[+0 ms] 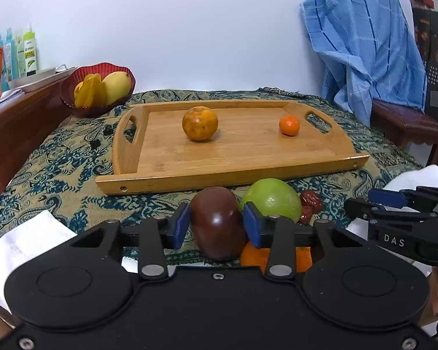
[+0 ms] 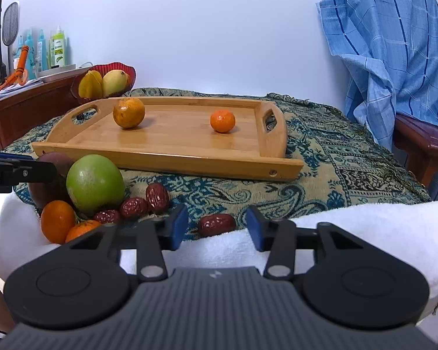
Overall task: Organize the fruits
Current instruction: 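Grasp the dark purple fruit with the left tool while the right tool grasps a red date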
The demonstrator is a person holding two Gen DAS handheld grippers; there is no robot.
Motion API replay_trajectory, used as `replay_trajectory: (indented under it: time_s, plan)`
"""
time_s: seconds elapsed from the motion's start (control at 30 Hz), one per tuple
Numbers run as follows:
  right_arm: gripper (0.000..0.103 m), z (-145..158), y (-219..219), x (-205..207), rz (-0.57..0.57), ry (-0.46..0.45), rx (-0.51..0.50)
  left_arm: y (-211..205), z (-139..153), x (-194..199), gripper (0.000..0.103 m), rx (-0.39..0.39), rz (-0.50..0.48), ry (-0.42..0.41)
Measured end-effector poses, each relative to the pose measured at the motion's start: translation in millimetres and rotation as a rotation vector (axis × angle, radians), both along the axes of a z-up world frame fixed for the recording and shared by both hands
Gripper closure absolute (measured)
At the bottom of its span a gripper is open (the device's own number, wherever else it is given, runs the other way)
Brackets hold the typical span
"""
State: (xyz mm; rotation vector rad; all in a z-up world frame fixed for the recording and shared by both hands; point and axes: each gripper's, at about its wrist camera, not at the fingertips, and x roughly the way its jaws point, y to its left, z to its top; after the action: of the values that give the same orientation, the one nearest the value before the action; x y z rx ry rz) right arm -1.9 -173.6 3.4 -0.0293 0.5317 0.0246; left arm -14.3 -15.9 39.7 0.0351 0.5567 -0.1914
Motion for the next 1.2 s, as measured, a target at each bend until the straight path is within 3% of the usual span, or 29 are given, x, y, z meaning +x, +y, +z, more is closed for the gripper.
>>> replay_trajectory:
  time_s: [0.4,0.83,1.2]
  plan:
    - [0.057,-5,7,8,-0.012,0.04,-0.023,4,-4,-1,0.058,-0.028,0.032,0.026]
    - [0.055,-10,12,16,-0.01,0.071,-0.056,5,-19,22,0.053,-0.087,0.068,0.123]
    - [0.056,-10,13,17,-0.009,0.07,-0.063,5,-23,33,0.059,-0.116,0.077,0.152]
